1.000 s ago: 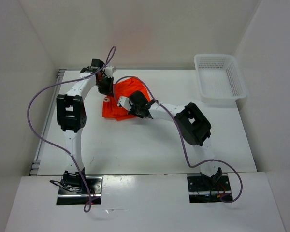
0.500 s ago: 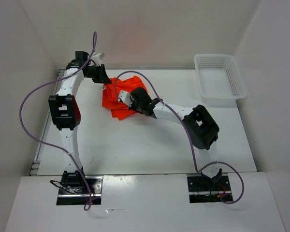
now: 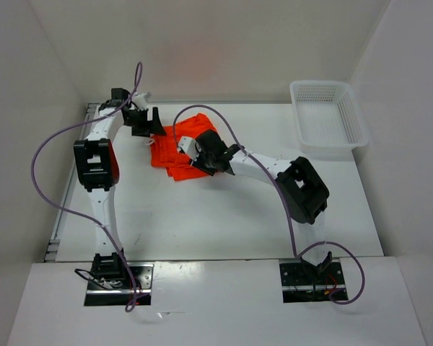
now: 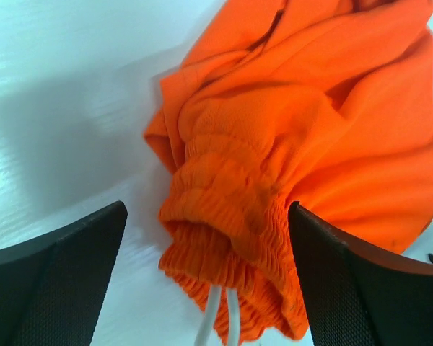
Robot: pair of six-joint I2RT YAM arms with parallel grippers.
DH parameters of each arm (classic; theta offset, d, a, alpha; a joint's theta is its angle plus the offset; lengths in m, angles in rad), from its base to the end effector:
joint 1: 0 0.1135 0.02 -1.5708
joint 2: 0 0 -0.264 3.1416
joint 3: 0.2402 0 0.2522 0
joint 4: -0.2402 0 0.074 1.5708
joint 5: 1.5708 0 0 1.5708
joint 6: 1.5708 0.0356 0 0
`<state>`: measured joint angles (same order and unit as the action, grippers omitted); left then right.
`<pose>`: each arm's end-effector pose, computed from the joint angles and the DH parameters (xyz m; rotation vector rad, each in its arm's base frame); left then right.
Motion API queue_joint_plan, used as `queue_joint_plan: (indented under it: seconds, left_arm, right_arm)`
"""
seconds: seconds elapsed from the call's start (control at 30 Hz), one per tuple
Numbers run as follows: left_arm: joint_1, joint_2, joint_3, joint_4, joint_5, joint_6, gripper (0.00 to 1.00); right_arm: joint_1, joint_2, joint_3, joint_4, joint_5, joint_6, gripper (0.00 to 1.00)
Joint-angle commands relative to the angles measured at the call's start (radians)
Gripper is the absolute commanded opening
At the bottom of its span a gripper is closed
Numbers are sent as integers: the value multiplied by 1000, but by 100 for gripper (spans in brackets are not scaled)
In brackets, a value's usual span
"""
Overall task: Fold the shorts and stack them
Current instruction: Fold the shorts
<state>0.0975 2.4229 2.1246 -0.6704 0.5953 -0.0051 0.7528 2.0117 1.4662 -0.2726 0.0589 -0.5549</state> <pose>0.5285 0.0316 0.1874 0.1065 2.4370 -0.7093 0.3284 0.3048 0.1965 -1.4298 1.9116 0.0232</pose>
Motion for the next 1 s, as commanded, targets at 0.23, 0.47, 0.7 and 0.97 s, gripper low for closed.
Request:
queue_joint_plan:
  seconds: [0.23,0.47,0.7,0.97]
  left_arm:
    - [-106,-381,-219,25,-152,5,100]
    - [-121,-395,-409,12,-270,5,100]
    - [-120,-360,-457,40,-270,5,100]
    - [-130,-311,-469,31,-167,5,90]
  right_arm:
    - [-136,-8,155,18,-88,249,36]
    - [-234,91,200,27,-126,395,52]
    - [-283,156,201,18,-277,521,58]
    - [-294,176,109,-34,-484,543,59]
